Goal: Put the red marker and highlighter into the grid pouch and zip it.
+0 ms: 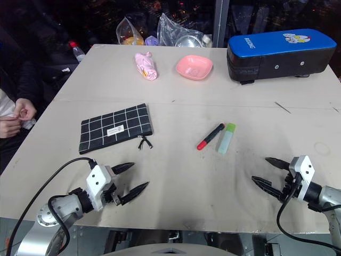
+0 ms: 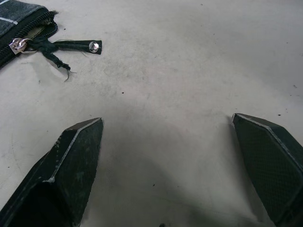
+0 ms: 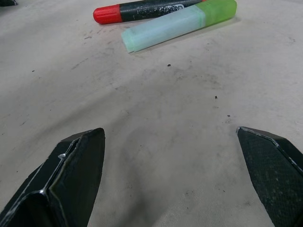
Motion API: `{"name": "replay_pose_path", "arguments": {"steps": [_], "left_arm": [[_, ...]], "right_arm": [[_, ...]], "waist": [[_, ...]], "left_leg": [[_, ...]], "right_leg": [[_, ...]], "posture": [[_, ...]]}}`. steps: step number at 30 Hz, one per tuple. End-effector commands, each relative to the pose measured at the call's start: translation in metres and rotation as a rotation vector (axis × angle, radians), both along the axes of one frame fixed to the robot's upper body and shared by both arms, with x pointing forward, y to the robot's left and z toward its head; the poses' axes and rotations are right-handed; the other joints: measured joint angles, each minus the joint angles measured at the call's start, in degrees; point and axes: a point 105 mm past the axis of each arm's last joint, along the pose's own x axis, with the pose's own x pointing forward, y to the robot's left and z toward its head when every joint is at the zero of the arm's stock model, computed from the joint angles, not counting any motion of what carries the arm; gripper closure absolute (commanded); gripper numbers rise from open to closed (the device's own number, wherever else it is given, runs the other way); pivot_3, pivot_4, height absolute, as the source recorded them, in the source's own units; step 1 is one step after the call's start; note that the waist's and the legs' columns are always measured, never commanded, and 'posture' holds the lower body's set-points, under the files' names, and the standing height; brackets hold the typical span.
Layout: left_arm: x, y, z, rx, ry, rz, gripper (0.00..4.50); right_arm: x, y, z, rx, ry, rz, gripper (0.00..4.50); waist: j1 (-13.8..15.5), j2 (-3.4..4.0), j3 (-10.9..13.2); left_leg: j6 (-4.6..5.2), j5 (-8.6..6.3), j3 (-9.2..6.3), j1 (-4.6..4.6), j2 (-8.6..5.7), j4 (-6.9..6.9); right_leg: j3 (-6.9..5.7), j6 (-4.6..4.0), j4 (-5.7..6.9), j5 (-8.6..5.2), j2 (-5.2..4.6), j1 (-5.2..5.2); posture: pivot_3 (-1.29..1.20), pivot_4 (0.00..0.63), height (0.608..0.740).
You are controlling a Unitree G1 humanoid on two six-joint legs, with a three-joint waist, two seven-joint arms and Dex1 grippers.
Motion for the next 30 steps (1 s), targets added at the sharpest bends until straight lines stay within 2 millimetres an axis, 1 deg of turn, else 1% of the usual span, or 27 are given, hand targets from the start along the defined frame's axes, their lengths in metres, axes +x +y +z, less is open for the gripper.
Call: {"name": "replay_pose_path", "arguments": {"steps": [1,7,14,19,23,25,27,30], "left_arm": [[0.002,-0.004,0.005,-0.004,-0.027,-0.045,0.06],[0.003,-0.003,0.006,-0.028,-0.026,-0.091,0.06],[0.002,0.000,0.007,-0.027,-0.028,-0.100,0.06],[-0.001,0.000,0.010,-0.056,-0.043,-0.093,0.06],[-0.003,0.013,0.010,-0.043,-0.055,-0.058,0.06],[0.000,0.024,0.013,-0.056,-0.065,-0.016,0.06],[0.004,0.040,0.018,-0.076,-0.076,0.049,0.06],[0.007,0.073,0.021,-0.054,-0.098,0.140,0.06]], "right_arm": [[0.003,-0.004,0.008,0.003,-0.047,-0.008,0.00],[0.003,-0.005,0.009,0.007,-0.060,-0.010,0.00],[-0.001,-0.001,0.006,0.014,-0.051,-0.006,0.00],[-0.001,-0.003,0.007,0.008,-0.050,0.005,0.00],[0.000,0.001,0.015,0.027,-0.071,0.031,0.00],[0.001,0.008,0.026,0.093,-0.096,0.042,0.00],[0.004,0.019,0.040,0.177,-0.131,0.050,0.00],[0.002,0.037,0.055,0.208,-0.172,0.117,0.00]], "waist": [[0.00,0.00,0.00],[0.01,0.00,0.00],[0.00,0.00,0.00],[-0.05,0.00,-0.01],[-0.13,0.00,-0.01],[-0.14,0.00,-0.01],[-0.18,0.00,-0.01],[-0.37,0.01,-0.01]], "left_leg": [[0.00,0.00,0.00,0.00,0.00,0.00],[0.00,0.00,0.01,0.00,0.00,0.02],[-0.01,0.01,0.01,0.00,0.00,0.02],[-0.01,0.01,0.01,0.01,0.00,0.02],[-0.01,0.01,0.00,0.01,0.01,0.02],[-0.01,0.01,0.00,0.01,0.01,0.02],[0.00,0.00,-0.01,0.01,0.02,0.02],[-0.01,0.00,-0.04,0.01,0.05,0.02]], "right_leg": [[0.00,0.00,0.00,0.00,0.00,0.00],[-0.02,0.00,0.02,0.00,0.01,0.00],[-0.03,0.01,0.02,0.00,0.00,0.00],[-0.02,0.00,0.02,0.00,0.00,0.01],[-0.03,0.00,0.02,0.00,0.00,0.00],[-0.04,0.00,0.03,0.00,0.00,0.00],[-0.04,0.00,0.04,0.00,0.00,0.00],[-0.05,0.00,0.05,0.00,0.01,0.00]], "posture": [[0.00,0.150,0.740],[0.00,0.150,0.740],[0.00,0.150,0.740],[0.00,0.150,0.740],[0.00,0.150,0.740],[0.00,0.150,0.740],[0.00,0.150,0.740],[0.00,0.150,0.740]]}}
